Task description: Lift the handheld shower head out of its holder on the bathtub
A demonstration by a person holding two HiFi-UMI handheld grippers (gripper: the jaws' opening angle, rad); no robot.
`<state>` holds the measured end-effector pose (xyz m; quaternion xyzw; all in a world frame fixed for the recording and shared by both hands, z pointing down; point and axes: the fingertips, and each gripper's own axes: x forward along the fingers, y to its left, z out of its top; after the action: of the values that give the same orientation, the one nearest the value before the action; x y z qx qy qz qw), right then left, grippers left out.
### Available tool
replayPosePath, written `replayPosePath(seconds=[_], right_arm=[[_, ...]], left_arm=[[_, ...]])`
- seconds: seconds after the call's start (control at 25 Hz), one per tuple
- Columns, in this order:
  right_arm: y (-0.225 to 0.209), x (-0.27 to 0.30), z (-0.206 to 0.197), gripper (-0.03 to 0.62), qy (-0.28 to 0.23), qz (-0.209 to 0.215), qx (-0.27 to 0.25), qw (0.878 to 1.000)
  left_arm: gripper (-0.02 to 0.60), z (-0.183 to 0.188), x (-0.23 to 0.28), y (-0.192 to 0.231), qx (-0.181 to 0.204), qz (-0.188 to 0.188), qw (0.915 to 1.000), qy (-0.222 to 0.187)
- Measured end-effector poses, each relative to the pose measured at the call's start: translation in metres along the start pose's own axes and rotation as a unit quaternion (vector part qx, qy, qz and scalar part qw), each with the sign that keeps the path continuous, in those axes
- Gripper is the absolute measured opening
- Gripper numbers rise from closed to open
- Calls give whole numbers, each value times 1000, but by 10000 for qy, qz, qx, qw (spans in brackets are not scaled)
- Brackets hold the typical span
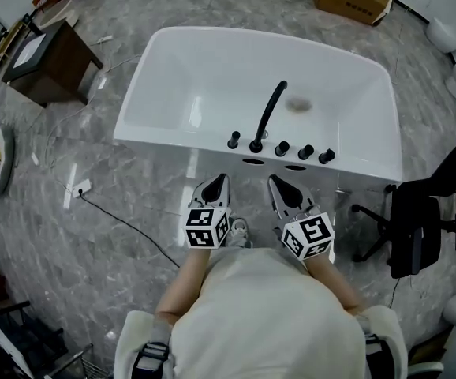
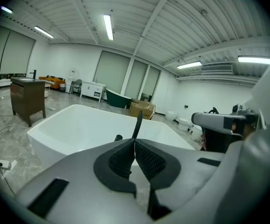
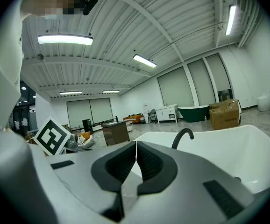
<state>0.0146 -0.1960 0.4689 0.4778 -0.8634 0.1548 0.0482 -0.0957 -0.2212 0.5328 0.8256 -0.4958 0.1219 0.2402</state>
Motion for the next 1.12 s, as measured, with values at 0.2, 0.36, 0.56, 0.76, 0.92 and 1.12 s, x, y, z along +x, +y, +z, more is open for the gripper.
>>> replayPosePath(seconds=[0.2, 0.36, 0.56, 0.76, 0.92, 1.12], right_arm=[[-10, 23, -4, 20, 88, -152, 105, 9998], [-18, 45, -6, 20, 162, -200, 156, 9995], [-24, 58, -15, 20, 301, -291, 233, 9989], [-31, 65, -28, 20, 464, -409, 341, 9975], [-39, 69, -41, 20, 604, -517, 445, 9958], [-47, 67, -57, 20, 792, -625, 575, 9932]], left_arm=[[21, -7, 29, 16, 57, -188, 9996, 205], [21, -12, 57, 28, 101, -336, 9988, 343], [30, -27, 90, 43, 306, -453, 9971, 534], [191, -47, 129, 54, 684, -591, 9932, 730], [226, -61, 160, 66, 988, -637, 9895, 837], [233, -81, 194, 69, 1252, -701, 9840, 1052]])
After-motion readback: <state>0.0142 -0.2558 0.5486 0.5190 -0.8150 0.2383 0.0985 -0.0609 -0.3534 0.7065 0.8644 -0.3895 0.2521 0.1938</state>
